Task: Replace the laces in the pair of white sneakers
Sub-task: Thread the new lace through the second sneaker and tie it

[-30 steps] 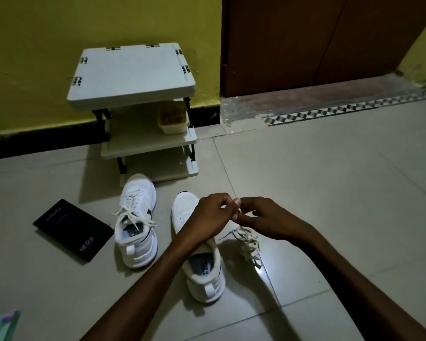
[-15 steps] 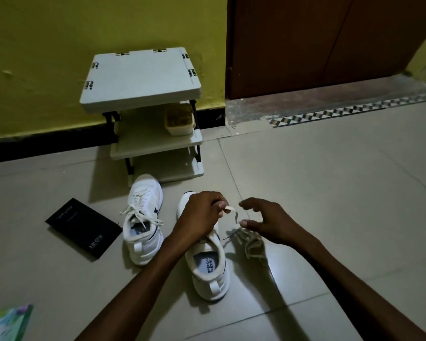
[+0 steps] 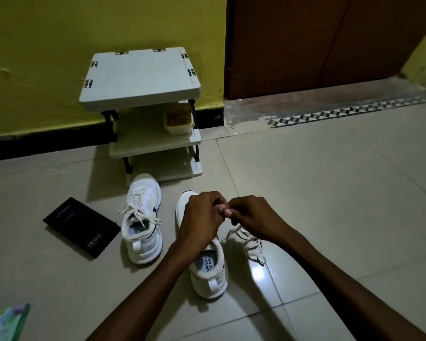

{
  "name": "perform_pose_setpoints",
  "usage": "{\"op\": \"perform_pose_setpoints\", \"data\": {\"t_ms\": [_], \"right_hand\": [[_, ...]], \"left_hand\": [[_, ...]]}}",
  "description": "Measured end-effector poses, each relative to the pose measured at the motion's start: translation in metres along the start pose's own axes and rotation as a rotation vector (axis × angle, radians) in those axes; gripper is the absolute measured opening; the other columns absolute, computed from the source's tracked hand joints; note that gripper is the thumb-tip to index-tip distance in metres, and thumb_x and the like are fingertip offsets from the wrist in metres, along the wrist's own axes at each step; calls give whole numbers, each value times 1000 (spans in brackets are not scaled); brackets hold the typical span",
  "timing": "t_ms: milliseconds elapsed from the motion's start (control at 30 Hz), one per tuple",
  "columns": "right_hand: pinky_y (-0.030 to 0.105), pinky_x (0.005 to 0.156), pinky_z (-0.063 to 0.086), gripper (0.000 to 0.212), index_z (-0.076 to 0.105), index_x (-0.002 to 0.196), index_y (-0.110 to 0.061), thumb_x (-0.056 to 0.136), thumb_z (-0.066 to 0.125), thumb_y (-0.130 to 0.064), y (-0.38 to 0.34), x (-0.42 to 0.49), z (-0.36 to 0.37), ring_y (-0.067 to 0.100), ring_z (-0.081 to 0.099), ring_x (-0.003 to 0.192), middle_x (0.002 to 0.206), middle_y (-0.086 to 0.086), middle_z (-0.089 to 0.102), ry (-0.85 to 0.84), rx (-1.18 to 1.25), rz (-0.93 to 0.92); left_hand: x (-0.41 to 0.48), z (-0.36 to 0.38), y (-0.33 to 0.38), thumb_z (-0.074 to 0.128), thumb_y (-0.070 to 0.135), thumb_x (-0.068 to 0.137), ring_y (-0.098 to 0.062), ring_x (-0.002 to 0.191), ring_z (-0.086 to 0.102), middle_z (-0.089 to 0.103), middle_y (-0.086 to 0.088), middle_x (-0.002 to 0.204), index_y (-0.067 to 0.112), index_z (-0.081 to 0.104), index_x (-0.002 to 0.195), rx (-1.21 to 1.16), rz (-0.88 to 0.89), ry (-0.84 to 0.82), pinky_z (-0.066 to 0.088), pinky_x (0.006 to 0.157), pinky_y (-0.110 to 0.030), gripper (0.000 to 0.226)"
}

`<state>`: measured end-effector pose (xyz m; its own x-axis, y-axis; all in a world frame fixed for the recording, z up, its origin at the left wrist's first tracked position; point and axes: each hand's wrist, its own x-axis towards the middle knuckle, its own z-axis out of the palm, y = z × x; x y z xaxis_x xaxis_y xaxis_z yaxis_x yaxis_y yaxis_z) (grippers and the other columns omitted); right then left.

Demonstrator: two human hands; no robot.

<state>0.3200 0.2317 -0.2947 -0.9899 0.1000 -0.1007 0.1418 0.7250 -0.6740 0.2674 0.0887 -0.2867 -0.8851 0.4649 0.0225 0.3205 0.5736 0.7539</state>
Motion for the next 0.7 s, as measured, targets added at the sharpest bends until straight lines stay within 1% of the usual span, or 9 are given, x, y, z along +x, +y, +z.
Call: {"op": "perform_pose_setpoints", "data": {"t_ms": [33,100,200,300,367,433,567,633,700], "right_hand": [[27,58,44,24,62,74,-22,96,57,-33,-2,1,1,10,58,59,70,0,67,1,-33,-6],[31,60,46,27,68,76,-21,97,55,-31,-2,2,4,17,59,60,66,3,65,27,-101,-15],[30,60,45,28,72,77,-27,97,54,-32,-1,-1,6,15,59,58,59,-3,63,37,-94,-6],[28,59,42,31,63,66,-28,96,53,-27,1,-5,10,10,53,52,50,-8,54,71,-130,23],[27,61,44,29,60,63,-26,92,52,-23,9,-8,8,6,53,52,49,-10,53,127,-172,56],[29,65,44,25,58,64,-25,88,51,-22,28,-11,3,10,54,60,51,-11,54,148,-242,130],[31,72,47,19,56,66,-26,84,51,-22,67,-24,-4,22,61,82,69,-5,65,90,-359,358],[32,74,47,18,57,68,-26,83,51,-19,73,-26,-2,22,60,85,71,-6,65,82,-361,374],[30,71,45,23,53,61,-27,80,52,-13,70,-21,2,18,57,79,62,-11,61,97,-327,303]], "left_hand": [[-1,2,0,64,16,90,-8,66,63,67,7,68,18,71,78,35,13,19,53,67,-24,13],[-3,3,1,66,22,90,-6,68,57,61,9,72,18,70,81,159,14,69,38,61,-14,11],[-6,1,1,64,30,92,-11,76,57,63,5,81,20,65,84,277,-6,128,32,64,-19,13],[-8,-5,3,64,21,90,-16,79,59,62,6,83,21,60,85,320,-10,157,37,64,-24,6],[-2,-17,-2,65,13,88,-20,79,61,66,0,86,18,62,88,305,-37,242,43,64,-29,5],[11,-38,-13,66,10,87,-26,81,64,67,-6,86,15,64,88,288,-111,392,46,63,-32,5],[28,-79,-40,62,9,87,-39,86,62,67,-16,88,11,65,88,286,-297,613,39,66,-35,3],[27,-77,-42,63,7,86,-36,86,62,67,-14,88,13,65,83,227,-289,589,37,66,-30,7],[22,-58,-34,68,3,83,-24,87,59,62,-3,89,20,62,74,131,-147,406,33,66,-20,21]]}}
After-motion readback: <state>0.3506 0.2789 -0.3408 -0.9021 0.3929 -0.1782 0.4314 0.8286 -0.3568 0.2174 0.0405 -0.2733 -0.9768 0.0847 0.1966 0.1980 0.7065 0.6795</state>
